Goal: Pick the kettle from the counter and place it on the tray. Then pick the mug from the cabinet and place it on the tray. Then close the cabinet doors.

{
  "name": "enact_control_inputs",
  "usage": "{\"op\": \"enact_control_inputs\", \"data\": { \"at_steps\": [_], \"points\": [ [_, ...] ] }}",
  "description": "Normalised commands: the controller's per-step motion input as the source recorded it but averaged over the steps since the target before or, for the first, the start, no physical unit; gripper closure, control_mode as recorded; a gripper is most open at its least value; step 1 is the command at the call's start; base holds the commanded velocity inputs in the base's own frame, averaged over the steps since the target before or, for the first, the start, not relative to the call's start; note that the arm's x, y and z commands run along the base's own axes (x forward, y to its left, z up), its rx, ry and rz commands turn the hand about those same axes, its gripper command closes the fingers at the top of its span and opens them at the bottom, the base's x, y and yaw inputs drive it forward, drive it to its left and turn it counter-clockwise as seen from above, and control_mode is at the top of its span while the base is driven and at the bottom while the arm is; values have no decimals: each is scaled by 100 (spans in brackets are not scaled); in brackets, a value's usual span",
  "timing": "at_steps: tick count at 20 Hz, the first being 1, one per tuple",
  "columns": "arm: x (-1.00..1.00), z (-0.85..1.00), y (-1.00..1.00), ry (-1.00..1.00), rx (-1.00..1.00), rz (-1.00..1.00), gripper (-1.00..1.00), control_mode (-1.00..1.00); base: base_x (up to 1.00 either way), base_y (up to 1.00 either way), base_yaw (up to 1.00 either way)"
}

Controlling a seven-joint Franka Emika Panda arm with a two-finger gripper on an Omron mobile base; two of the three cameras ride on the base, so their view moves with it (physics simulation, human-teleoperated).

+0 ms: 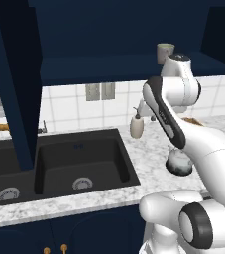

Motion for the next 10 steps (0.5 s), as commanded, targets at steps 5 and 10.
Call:
{"op": "enact_control_inputs", "data": {
  "at_steps": [5, 10],
  "points": [
    [-12, -14, -16, 0, -1, -1, -100, -100, 0, 0, 0],
    [-29, -37, -63, -2, 0, -8, -100, -100, 0, 0, 0]
  ]
}}
